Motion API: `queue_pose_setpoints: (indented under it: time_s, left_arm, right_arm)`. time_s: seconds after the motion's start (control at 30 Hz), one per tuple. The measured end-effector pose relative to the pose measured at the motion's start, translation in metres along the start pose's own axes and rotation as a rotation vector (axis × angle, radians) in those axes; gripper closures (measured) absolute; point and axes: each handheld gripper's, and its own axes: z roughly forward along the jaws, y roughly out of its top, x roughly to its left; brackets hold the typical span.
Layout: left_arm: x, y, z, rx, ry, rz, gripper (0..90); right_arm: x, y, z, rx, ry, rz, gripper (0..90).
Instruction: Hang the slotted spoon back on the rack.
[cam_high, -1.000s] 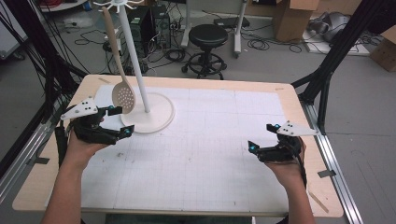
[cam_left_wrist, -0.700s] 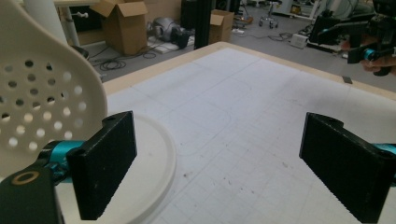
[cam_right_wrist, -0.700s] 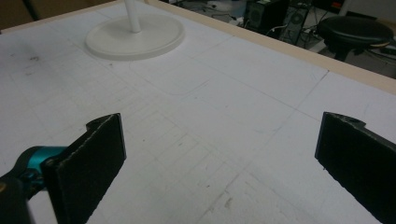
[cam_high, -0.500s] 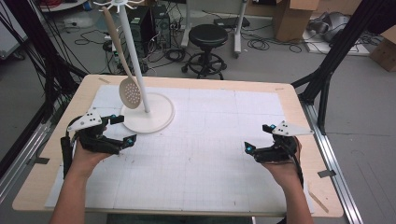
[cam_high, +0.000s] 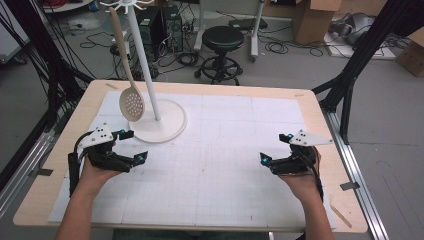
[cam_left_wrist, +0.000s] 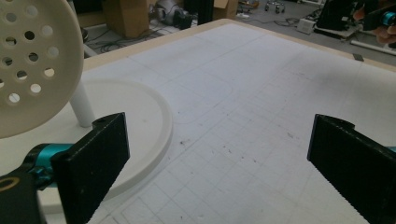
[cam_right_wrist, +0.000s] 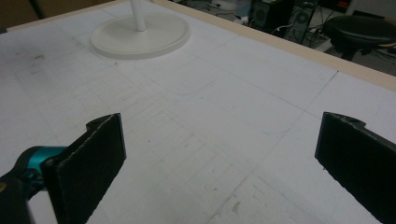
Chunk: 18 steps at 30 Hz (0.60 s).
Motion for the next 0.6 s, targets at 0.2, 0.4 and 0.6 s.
queue_pose_setpoints:
  time_s: [0.2, 0.4, 0.6]
  left_arm:
    - [-0.0008, -0.0020, 0.0069, 0.040, 0.000, 0.002, 6.1]
    - [0.0009, -0.0024, 0.0061, 0.037, 0.006, -0.002, 6.1]
    - [0.0008, -0.0028, 0.0069, 0.048, 0.007, -0.001, 6.1]
  right_arm:
    - [-0.0002, -0.0009, 0.0023, 0.006, -0.001, -0.003, 0.8]
    - [-0.0011, -0.0018, 0.0035, 0.012, 0.001, 0.002, 0.8]
    - [-0.0013, -0.0016, 0.0030, 0.007, 0.003, 0.000, 0.8]
